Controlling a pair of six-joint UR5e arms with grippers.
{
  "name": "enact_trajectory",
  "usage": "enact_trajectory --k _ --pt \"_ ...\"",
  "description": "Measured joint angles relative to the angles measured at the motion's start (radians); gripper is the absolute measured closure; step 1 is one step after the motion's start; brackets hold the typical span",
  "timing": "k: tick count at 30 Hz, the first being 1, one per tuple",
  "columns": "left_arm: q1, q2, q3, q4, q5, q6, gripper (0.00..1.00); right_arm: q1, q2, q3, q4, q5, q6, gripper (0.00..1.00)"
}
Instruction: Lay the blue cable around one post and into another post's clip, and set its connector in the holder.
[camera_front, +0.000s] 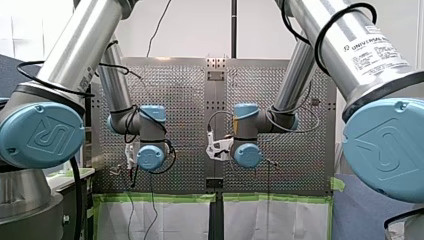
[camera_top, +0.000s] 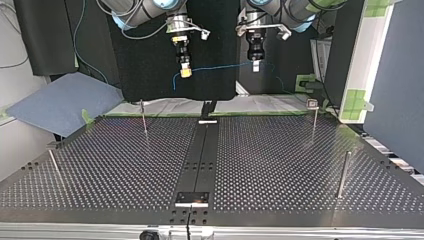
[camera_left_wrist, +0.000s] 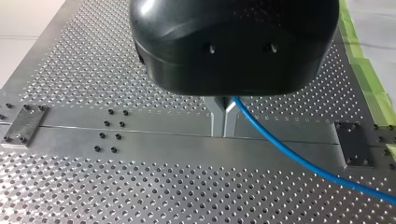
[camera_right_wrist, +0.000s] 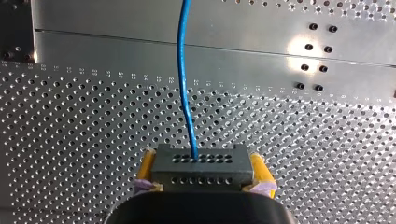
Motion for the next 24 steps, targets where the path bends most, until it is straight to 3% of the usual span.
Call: enact_trajectory --k 24 --pt "-0.005 -0.010 -0.010 -0.006 0.012 -0.012 1.00 0.004 0.004 0.004 0.004 -0.004 0.004 1.00"
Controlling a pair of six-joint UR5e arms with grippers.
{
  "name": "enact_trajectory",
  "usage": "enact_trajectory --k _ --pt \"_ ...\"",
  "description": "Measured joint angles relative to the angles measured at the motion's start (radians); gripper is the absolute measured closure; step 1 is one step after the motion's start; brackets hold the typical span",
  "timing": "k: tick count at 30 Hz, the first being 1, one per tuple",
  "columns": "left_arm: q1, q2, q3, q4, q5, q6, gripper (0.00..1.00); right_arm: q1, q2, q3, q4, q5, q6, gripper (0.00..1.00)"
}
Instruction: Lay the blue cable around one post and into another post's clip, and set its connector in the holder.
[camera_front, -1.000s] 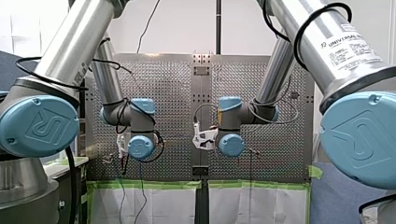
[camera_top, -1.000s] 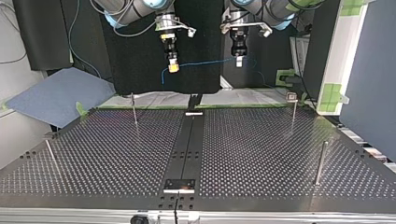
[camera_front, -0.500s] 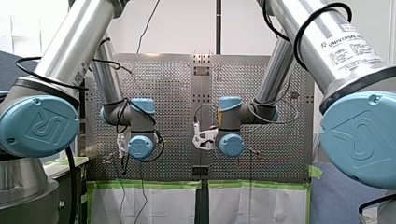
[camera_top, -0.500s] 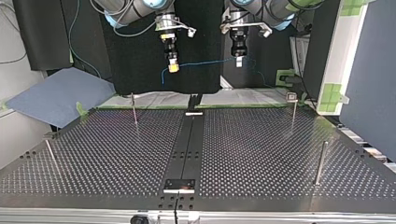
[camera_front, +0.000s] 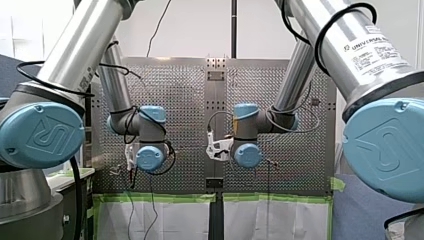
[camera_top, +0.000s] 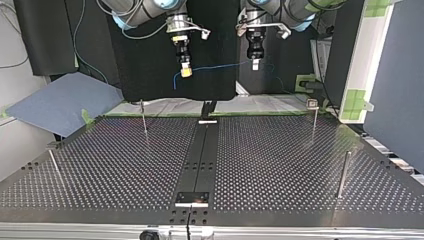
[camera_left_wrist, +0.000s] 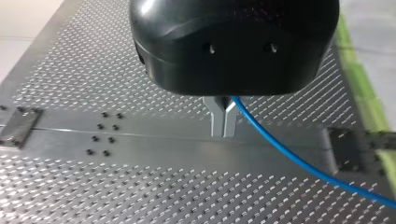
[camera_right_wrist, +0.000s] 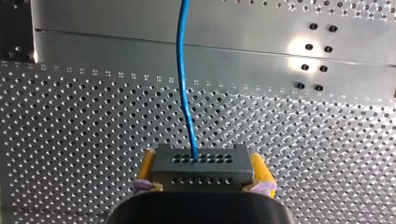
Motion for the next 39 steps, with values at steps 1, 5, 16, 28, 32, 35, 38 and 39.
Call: enact_trajectory --k 1,5,16,28,32,35,38,39 --pt "-0.001 -0.003 -0.003 -0.001 0.006 -0.006 1.00 0.005 0.003 0.005 0.005 -0.005 0.005 1.00" --pt "-0.003 -0.010 -0.011 -0.004 0.025 -0.040 1.00 0.025 0.009 0.021 0.031 -0.031 0.014 1.00" --pt "-0.004 -0.011 -0.013 -0.005 0.030 -0.117 1.00 0.033 0.010 0.026 0.117 -0.068 0.016 1.00" --pt "0.012 0.006 0.009 -0.027 0.028 -0.121 1.00 0.031 0.003 0.010 0.124 -0.069 0.033 1.00" --pt "0.020 0.042 0.039 -0.063 0.024 -0.119 1.00 0.033 -0.030 -0.026 0.150 -0.056 0.068 1.00" --pt "0.023 0.070 0.052 -0.091 0.023 -0.119 1.00 0.030 -0.058 -0.048 0.178 -0.058 0.098 1.00" --pt "0.028 0.096 0.062 -0.118 0.019 -0.121 1.00 0.025 -0.087 -0.065 0.206 -0.062 0.127 1.00" --pt "0.031 0.104 0.067 -0.125 0.015 -0.123 1.00 0.022 -0.096 -0.071 0.215 -0.063 0.135 1.00"
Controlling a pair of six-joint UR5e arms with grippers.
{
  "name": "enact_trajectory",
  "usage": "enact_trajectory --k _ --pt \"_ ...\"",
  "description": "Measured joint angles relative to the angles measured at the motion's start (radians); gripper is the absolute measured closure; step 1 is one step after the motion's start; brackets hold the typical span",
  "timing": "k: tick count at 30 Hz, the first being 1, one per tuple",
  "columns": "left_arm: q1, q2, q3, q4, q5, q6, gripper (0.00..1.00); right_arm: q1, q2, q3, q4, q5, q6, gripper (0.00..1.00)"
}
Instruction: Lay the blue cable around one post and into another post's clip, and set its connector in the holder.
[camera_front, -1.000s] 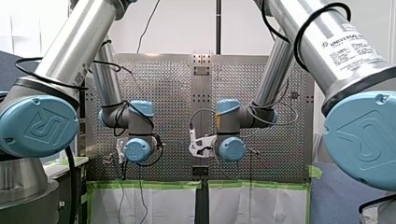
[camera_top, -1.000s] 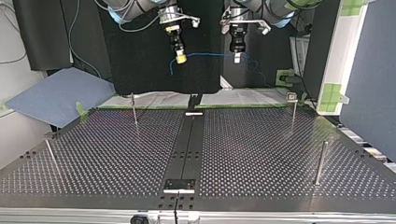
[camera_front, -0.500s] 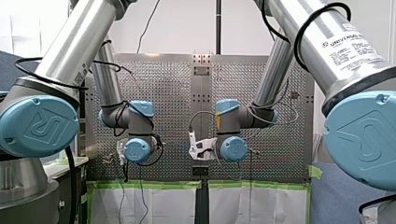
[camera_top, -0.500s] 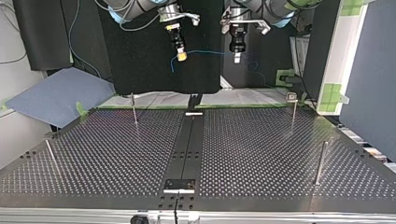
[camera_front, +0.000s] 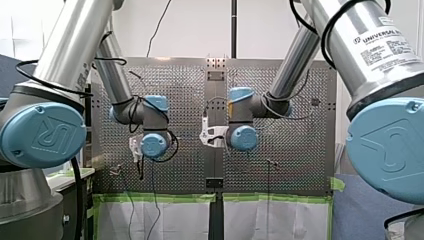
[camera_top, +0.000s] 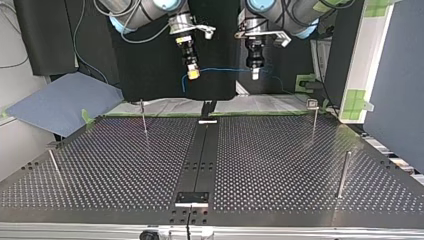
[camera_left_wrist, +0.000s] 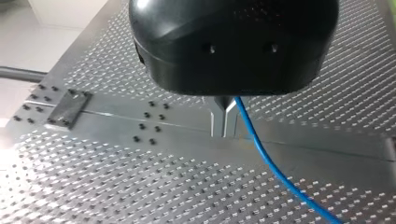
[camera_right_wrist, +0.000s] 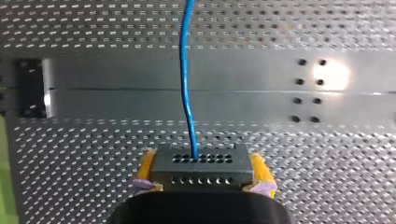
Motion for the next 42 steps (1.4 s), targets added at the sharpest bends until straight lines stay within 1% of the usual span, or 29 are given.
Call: enact_trajectory --k 1,4,5,7,9,13,17,21,25,29,32,37,42 --pt "0.003 0.008 0.005 -0.008 -0.005 -0.003 1.00 -0.003 -0.011 -0.009 0.011 -0.001 0.012 1.00" --pt "0.013 0.035 0.019 -0.035 -0.028 -0.015 1.00 -0.010 -0.036 -0.031 0.036 -0.001 0.036 1.00" --pt "0.018 0.046 0.022 -0.046 -0.038 -0.020 1.00 -0.012 -0.043 -0.038 0.043 -0.001 0.041 1.00" --pt "0.026 0.062 0.025 -0.062 -0.049 -0.025 1.00 -0.016 -0.059 -0.054 0.059 -0.002 0.050 1.00" --pt "0.035 0.079 0.027 -0.079 -0.057 -0.029 1.00 -0.019 -0.073 -0.068 0.073 -0.002 0.055 1.00" --pt "0.060 0.109 0.027 -0.110 -0.046 -0.045 1.00 -0.026 -0.104 -0.098 0.104 -0.002 0.064 1.00" --pt "0.097 0.147 0.028 -0.148 -0.013 -0.077 1.00 -0.028 -0.137 -0.116 0.137 -0.004 0.068 1.00" --pt "0.127 0.178 0.035 -0.179 0.018 -0.107 1.00 -0.029 -0.170 -0.143 0.170 -0.025 0.070 1.00" --pt "0.160 0.211 0.050 -0.211 0.047 -0.140 1.00 -0.028 -0.207 -0.178 0.207 -0.055 0.066 1.00" --pt "0.195 0.248 0.061 -0.248 0.059 -0.177 1.00 -0.025 -0.239 -0.212 0.240 -0.067 0.057 1.00" --pt "0.213 0.272 0.064 -0.273 0.063 -0.201 1.00 -0.023 -0.251 -0.235 0.263 -0.068 0.053 1.00" --pt "0.245 0.311 0.068 -0.311 0.073 -0.227 1.00 -0.017 -0.255 -0.272 0.302 -0.068 0.047 1.00" --pt "0.288 0.356 0.076 -0.356 0.110 -0.259 1.00 -0.009 -0.255 -0.306 0.338 -0.069 0.045 1.00"
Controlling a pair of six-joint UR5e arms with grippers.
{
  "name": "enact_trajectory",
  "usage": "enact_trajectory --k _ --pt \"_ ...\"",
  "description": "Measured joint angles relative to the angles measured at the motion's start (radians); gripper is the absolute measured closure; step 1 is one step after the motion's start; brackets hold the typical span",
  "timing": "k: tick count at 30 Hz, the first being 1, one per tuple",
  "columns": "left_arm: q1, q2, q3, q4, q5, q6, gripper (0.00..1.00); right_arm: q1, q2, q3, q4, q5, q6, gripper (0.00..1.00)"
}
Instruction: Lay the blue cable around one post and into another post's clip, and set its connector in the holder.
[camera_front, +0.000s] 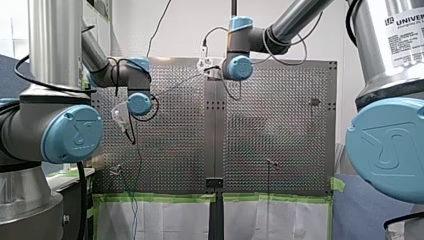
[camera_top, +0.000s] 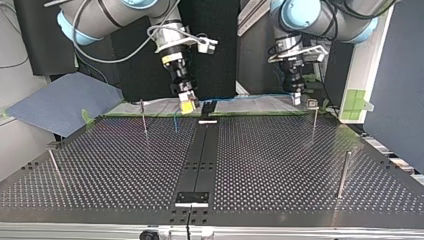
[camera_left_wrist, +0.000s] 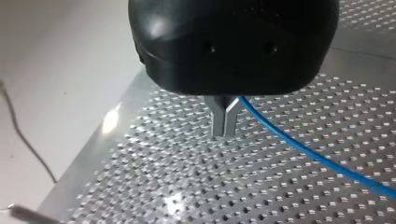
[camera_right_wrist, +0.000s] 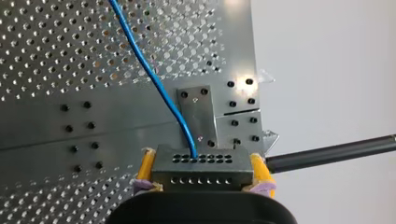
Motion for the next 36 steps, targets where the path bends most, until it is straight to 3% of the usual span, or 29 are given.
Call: enact_trajectory --k 8,15,26,31,36 --pt "0.065 0.065 0.049 -0.065 0.064 -0.051 1.00 0.019 0.019 -0.059 0.052 -0.006 -0.002 1.00" --pt "0.120 0.120 0.103 -0.120 0.116 -0.104 1.00 0.041 0.069 -0.115 0.092 -0.008 -0.022 1.00" --pt "0.211 0.214 0.198 -0.214 0.091 -0.123 1.00 0.063 0.098 -0.217 0.121 -0.008 -0.024 1.00" --pt "0.225 0.239 0.247 -0.265 0.087 -0.122 1.00 0.064 0.105 -0.263 0.133 -0.009 -0.025 1.00" --pt "0.229 0.240 0.279 -0.312 0.120 -0.118 1.00 0.072 0.127 -0.301 0.150 -0.014 -0.030 1.00"
